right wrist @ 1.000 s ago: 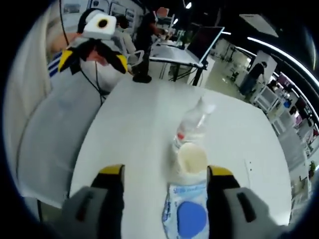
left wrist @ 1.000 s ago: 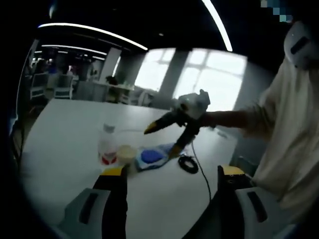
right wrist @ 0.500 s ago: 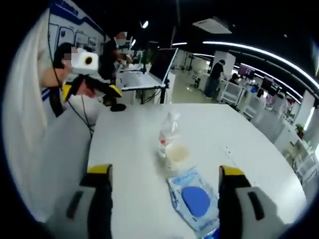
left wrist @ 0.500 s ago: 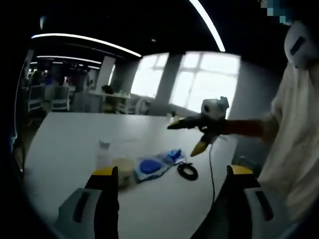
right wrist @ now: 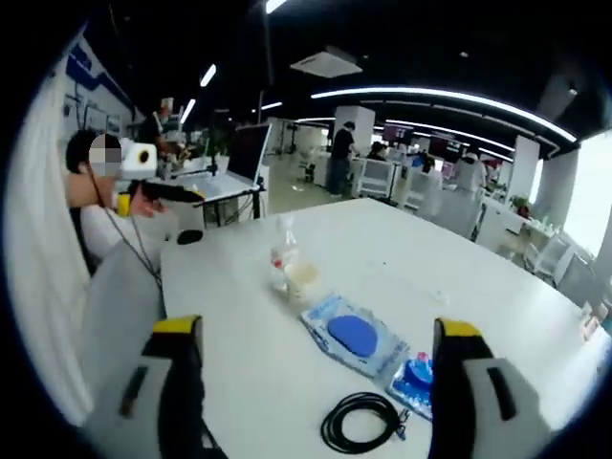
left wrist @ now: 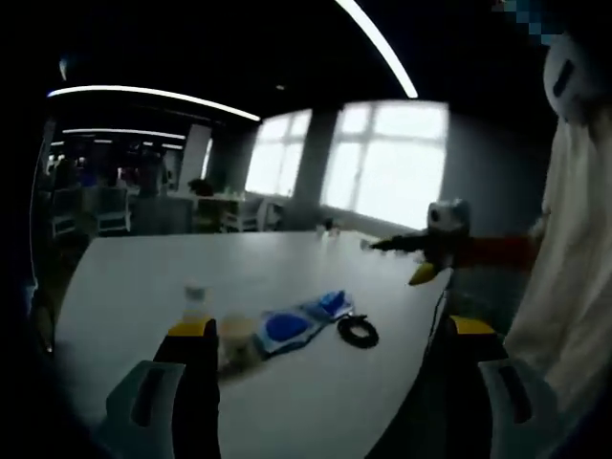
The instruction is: Arrange the tabletop items into an orderly group along one side of the table until the central work area is clear of visible clutter.
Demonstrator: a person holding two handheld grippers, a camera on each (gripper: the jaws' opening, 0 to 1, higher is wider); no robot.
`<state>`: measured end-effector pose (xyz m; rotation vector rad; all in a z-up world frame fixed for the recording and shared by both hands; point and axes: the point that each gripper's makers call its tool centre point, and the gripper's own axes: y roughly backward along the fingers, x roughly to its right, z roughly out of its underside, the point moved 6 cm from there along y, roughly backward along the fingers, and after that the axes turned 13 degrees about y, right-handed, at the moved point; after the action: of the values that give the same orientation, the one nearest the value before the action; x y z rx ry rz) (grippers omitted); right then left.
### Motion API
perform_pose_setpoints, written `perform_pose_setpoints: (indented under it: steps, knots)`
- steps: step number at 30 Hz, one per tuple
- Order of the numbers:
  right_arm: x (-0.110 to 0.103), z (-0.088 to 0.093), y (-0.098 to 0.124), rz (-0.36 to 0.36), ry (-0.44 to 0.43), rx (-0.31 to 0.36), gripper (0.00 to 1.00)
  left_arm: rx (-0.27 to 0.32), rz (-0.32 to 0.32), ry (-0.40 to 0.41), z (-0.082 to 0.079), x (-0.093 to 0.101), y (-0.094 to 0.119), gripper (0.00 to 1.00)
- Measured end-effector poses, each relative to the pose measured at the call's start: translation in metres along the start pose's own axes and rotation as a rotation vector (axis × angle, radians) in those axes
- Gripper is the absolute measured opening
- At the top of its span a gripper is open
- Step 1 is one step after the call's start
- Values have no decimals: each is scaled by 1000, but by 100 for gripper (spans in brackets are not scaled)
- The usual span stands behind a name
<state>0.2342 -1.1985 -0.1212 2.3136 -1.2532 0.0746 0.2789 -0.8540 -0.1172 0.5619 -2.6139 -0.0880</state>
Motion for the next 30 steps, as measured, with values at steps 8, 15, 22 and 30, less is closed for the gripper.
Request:
perform_pose_setpoints:
  steps: [8,15,22,30]
  knots:
    - [-8,31,50,108,-75,-19,99,2,-8,-8,11,13,5,96]
    - [-17,49,67,160,-95,-35,99,-9,-22,-21,26,26,5,96]
    - [-28,65,79,186,-138,-47,98,-82,-61,-38,53,28,9,96]
    - [-42,74,83,173,-133,-68,97,-78,-99,-6,66,22,20,96]
